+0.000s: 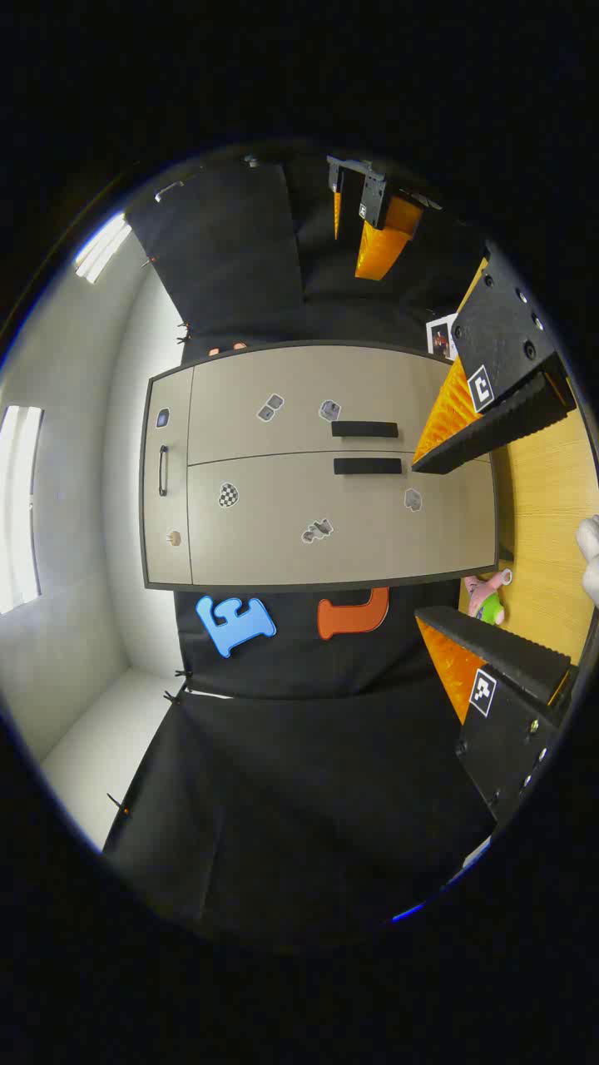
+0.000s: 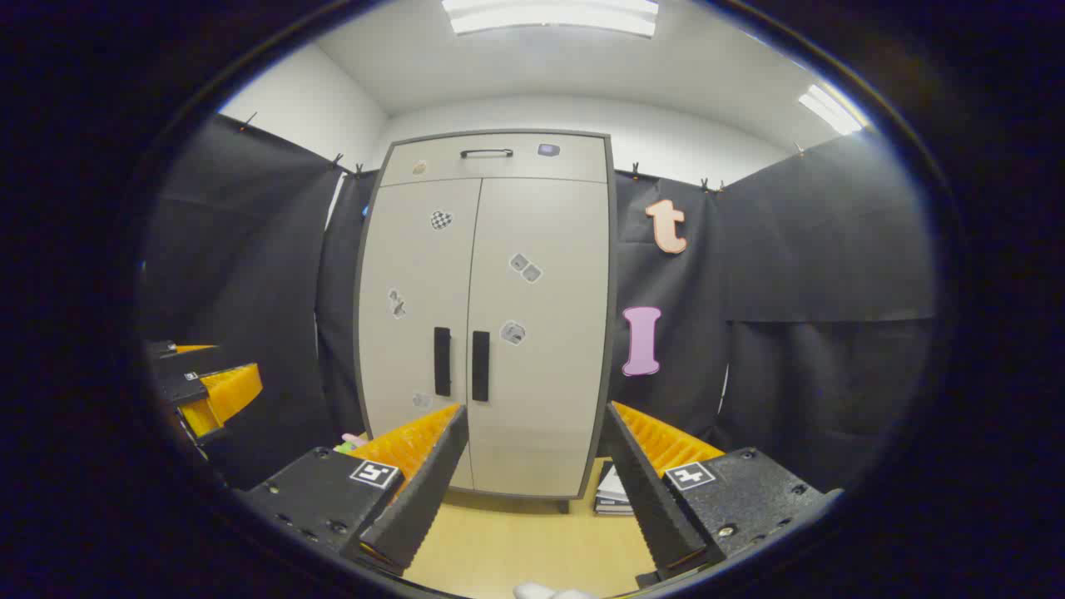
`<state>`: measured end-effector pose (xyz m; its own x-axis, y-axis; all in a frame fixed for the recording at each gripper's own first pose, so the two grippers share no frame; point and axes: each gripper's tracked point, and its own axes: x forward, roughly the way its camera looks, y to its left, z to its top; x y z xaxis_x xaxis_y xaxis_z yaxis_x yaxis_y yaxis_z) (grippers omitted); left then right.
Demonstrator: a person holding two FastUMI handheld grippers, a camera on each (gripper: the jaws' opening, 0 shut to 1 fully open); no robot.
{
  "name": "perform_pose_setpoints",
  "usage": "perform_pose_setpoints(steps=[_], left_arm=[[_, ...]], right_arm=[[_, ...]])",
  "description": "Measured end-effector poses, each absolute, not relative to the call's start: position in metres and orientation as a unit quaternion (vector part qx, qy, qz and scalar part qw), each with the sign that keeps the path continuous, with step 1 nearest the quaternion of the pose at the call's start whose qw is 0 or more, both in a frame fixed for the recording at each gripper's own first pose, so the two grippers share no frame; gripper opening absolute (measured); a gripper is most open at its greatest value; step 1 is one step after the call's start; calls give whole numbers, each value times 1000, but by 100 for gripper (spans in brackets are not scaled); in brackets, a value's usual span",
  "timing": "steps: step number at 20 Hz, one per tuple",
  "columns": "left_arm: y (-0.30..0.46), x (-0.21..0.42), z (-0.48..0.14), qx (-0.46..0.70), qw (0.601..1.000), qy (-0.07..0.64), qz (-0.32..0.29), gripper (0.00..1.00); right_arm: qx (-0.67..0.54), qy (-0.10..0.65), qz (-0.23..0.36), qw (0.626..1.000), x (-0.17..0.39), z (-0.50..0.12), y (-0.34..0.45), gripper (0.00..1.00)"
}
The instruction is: Open the right door of the double-door shoe cabinet with the right hand, and open the left door with the left hand.
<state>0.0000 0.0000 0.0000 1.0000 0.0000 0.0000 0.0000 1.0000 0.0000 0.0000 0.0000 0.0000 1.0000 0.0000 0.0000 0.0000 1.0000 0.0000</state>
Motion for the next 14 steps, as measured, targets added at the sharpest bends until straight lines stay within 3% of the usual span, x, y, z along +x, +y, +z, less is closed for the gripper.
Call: perform_pose_setpoints(steps=[14], left_arm=[[0, 6, -3, 0, 1000, 2, -3, 96]], right_arm=[[1, 1, -9, 1000, 3, -2, -5, 100]])
